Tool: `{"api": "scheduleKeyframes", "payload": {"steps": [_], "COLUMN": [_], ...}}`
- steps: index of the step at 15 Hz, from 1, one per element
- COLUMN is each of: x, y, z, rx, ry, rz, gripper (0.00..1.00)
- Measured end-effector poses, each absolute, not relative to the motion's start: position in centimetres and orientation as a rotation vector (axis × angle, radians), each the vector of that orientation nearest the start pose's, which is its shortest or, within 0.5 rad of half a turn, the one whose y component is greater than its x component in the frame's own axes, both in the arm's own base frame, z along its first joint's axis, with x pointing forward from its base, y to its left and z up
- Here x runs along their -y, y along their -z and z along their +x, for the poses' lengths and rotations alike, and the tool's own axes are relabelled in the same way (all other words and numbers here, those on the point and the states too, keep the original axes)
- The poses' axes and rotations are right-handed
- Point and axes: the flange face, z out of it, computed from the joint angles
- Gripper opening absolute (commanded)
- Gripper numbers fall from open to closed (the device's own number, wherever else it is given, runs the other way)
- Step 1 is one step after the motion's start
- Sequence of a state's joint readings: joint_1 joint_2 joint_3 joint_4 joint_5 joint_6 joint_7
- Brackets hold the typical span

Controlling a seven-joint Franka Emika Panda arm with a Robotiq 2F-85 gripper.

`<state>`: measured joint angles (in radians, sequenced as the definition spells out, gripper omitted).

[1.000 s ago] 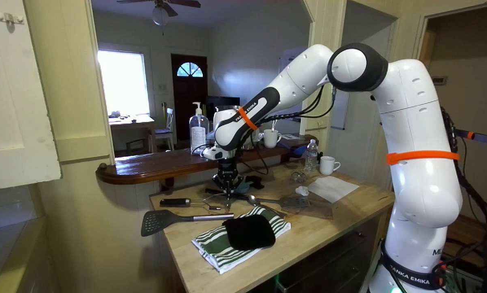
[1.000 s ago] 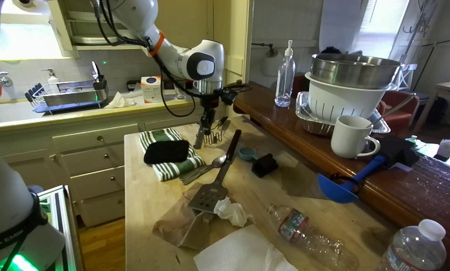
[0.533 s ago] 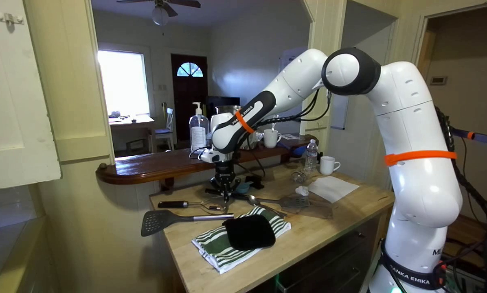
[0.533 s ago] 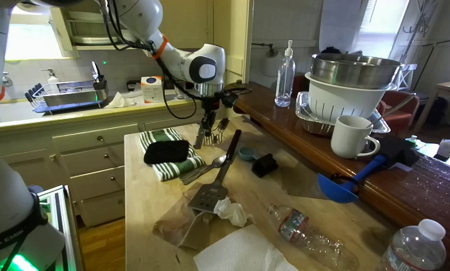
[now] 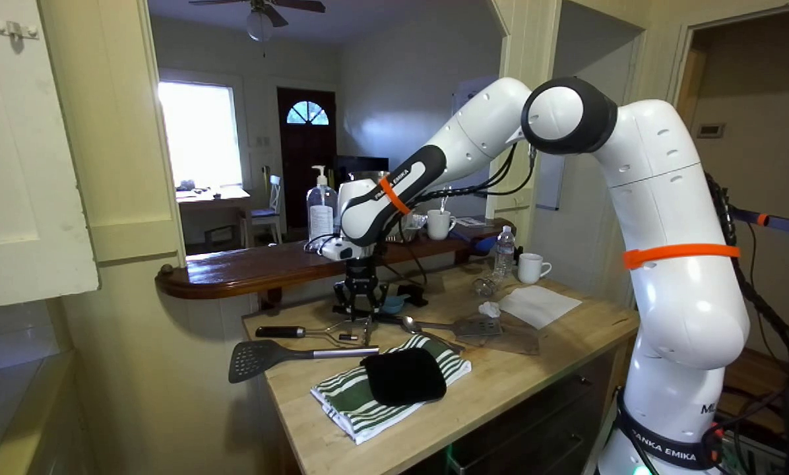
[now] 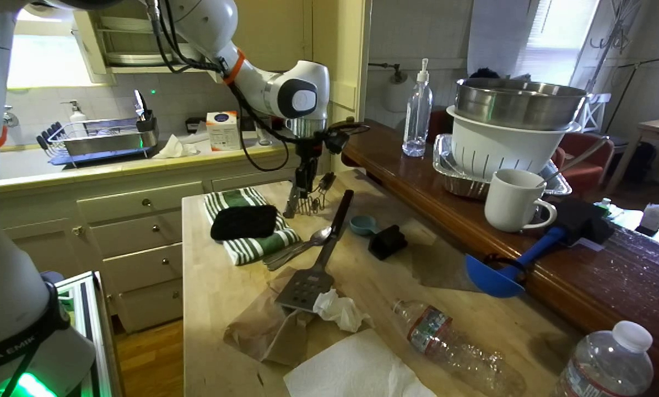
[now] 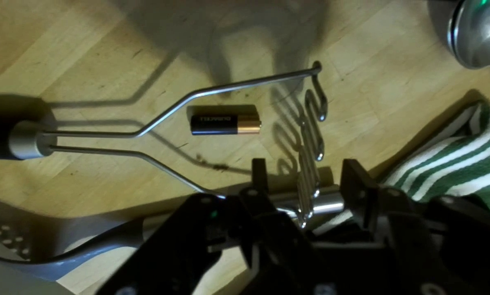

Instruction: Move the potato masher to the left.

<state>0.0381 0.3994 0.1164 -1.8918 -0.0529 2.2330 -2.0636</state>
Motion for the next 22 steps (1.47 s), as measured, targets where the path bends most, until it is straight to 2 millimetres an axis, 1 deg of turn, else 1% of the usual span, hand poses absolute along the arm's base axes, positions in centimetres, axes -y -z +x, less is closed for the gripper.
{"api": "scheduleKeyframes", "payload": {"steps": [2, 3, 5, 9, 11, 13, 15, 19, 22], "x": [-9.9, -10.5, -12.3, -16.0, -17.0, -17.1, -16.7, -15.8, -15.6], "y": [-30.5, -31.5, -34.1, -39.8, -42.1, -43.9, -44.9, -45.5, -45.8], "z": [61.7, 61.6, 60.9, 57.8, 56.1, 54.8, 53.8, 52.7, 52.4], "rx": [-2.836, -2.805, -2.707, -2.512, -2.411, -2.302, -2.189, -1.958, -1.884], "ry": [0.042, 0.045, 0.066, 0.158, 0.204, 0.255, 0.309, 0.404, 0.411], "rz": [1.398, 1.420, 1.554, 1.824, 1.953, 2.078, 2.195, 2.411, 2.474], "gripper": [0.98, 1.00, 1.00, 1.00, 1.00, 1.00, 1.00, 1.00, 1.00]}}
